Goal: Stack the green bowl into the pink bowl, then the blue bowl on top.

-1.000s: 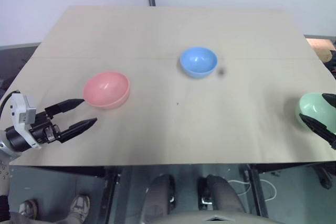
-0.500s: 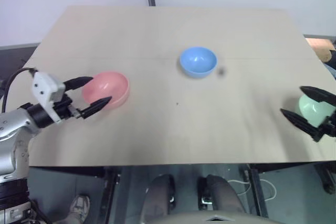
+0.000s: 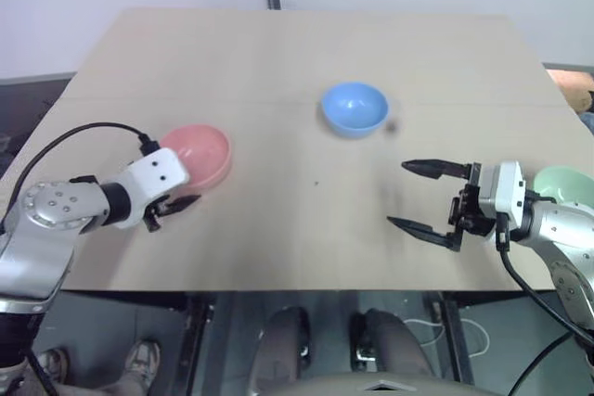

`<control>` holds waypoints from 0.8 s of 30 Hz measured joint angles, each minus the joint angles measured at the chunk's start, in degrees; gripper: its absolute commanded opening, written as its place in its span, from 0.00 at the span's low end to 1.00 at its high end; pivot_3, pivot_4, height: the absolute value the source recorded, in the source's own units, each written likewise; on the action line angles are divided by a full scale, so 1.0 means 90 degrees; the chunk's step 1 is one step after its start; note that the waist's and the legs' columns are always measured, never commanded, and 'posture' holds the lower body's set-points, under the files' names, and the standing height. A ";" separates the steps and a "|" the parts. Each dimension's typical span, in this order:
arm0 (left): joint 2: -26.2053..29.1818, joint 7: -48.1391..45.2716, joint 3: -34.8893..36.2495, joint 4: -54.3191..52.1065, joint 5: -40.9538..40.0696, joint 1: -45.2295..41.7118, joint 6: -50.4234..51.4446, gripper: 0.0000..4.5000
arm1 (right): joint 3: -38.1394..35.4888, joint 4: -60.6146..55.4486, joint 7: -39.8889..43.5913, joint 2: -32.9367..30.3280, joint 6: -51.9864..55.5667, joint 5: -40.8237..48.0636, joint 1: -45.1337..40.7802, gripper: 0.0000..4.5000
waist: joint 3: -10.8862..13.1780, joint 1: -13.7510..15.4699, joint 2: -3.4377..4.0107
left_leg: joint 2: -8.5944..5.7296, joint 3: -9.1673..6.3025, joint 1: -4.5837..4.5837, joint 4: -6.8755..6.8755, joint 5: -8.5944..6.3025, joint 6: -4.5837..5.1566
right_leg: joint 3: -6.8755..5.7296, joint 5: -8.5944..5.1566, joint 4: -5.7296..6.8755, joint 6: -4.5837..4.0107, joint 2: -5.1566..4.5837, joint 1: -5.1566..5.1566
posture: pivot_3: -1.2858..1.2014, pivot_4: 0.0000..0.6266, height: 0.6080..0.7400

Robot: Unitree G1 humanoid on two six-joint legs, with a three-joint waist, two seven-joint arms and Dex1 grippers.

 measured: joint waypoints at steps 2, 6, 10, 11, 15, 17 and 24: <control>-0.0095 0.0030 -0.0200 0.0068 0.0086 -0.0195 -0.0064 0.02 | -0.0017 0.0040 0.0008 -0.0007 -0.0094 -0.0045 0.0052 1.00 | 0.0000 0.0015 0.0000 | 0.0000 0.0000 0.0000 0.0000 0.0000 0.0000 | 0.0000 0.0006 0.0002 -0.0011 0.0001 -0.0001 | 0.52 0.24 1.00; -0.0393 -0.0117 -0.0403 0.0119 -0.0067 -0.0687 -0.0132 0.02 | -0.0185 0.0093 -0.0024 -0.0039 -0.0217 -0.0087 0.0335 1.00 | 0.0000 0.0030 0.0000 | -0.0001 0.0000 -0.0004 0.0004 0.0002 -0.0001 | -0.0001 0.0008 0.0004 -0.0013 0.0001 0.0000 | 0.52 0.24 1.00; -0.0501 -0.0741 -0.0652 -0.0264 -0.0558 -0.1299 -0.0161 0.02 | -0.0409 0.0026 -0.0164 -0.0043 -0.0221 -0.0094 0.0626 1.00 | 0.0000 0.0037 -0.0004 | -0.0002 -0.0002 -0.0006 0.0013 0.0007 -0.0009 | -0.0004 0.0005 0.0006 -0.0006 0.0002 0.0001 | 0.52 0.24 1.00; -0.0502 -0.1002 -0.0841 -0.0458 -0.0663 -0.1527 -0.0235 0.02 | -0.0501 -0.0035 -0.0221 -0.0043 -0.0221 -0.0094 0.0725 1.00 | 0.0000 0.0034 -0.0003 | -0.0005 -0.0002 -0.0006 0.0013 0.0008 -0.0012 | -0.0003 0.0005 0.0007 -0.0006 0.0002 0.0002 | 0.52 0.24 1.00; -0.0534 -0.1985 -0.1651 -0.0568 -0.0693 -0.2244 -0.0937 0.02 | -0.0807 -0.0238 -0.0408 -0.0043 -0.0222 -0.0110 0.1169 1.00 | -0.0002 0.0012 0.0000 | -0.0004 0.0004 0.0002 0.0015 0.0010 -0.0013 | 0.0005 -0.0001 0.0014 0.0006 0.0010 0.0004 | 0.52 0.24 1.00; -0.0693 -0.2364 -0.2021 -0.0376 -0.0596 -0.2450 -0.1417 0.02 | -0.0951 -0.0332 -0.0506 -0.0035 -0.0222 -0.0137 0.1382 1.00 | -0.0002 0.0002 0.0002 | -0.0002 0.0005 0.0005 0.0016 0.0010 -0.0012 | 0.0008 -0.0002 0.0017 0.0006 0.0016 0.0004 | 0.52 0.24 1.00; -0.1790 -0.2792 -0.2742 0.1017 -0.0028 -0.3403 -0.3016 0.44 | -0.1168 -0.0753 -0.1153 0.0099 0.0021 -0.0191 0.1697 1.00 | -0.0005 0.0029 -0.0004 | -0.0003 -0.0001 0.0000 0.0032 0.0005 -0.0001 | 0.0006 -0.0002 0.0020 0.0011 0.0020 0.0009 | 0.52 0.24 1.00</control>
